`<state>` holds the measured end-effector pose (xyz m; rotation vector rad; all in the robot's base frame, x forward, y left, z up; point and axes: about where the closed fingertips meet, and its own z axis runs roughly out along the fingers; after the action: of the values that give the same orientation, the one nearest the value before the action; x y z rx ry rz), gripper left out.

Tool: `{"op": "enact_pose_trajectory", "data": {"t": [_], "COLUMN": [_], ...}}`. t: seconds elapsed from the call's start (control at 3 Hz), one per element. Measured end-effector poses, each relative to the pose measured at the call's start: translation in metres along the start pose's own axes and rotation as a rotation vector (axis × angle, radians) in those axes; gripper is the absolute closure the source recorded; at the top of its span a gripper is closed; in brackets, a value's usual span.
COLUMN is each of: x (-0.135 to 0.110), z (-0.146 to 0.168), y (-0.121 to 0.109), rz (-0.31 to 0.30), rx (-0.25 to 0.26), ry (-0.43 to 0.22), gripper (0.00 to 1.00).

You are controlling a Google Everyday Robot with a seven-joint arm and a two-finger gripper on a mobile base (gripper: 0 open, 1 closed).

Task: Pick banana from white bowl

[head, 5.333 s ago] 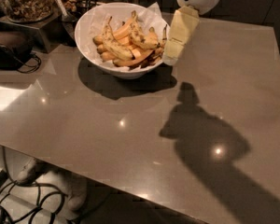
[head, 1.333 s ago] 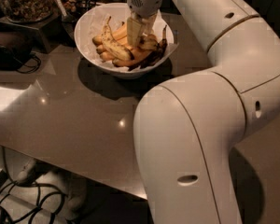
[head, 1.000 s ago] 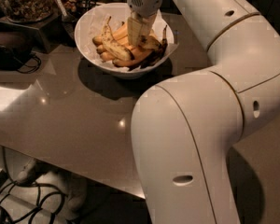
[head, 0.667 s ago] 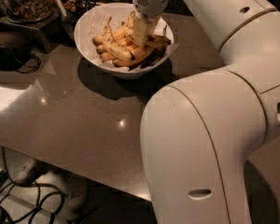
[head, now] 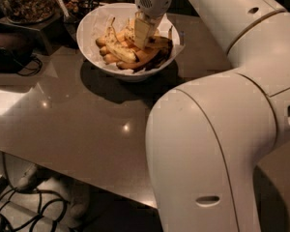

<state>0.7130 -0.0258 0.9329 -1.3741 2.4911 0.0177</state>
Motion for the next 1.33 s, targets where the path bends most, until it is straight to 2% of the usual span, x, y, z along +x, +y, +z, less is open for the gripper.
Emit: {"op": "enact_pose_trajectory", "data": {"t": [0.33,1.0,1.33], "x": [-0.004,0.0,0.001], "z": [-0.02,-0.078,-0.08], "y": [0.009,0.053,0.057], "rz": [-0.062,-0.253,-0.26], "rx": [0.002,0.026,0.025], "ry": [-0.058,-0.16,-0.161], "gripper": [1.0,1.0,1.0]}}
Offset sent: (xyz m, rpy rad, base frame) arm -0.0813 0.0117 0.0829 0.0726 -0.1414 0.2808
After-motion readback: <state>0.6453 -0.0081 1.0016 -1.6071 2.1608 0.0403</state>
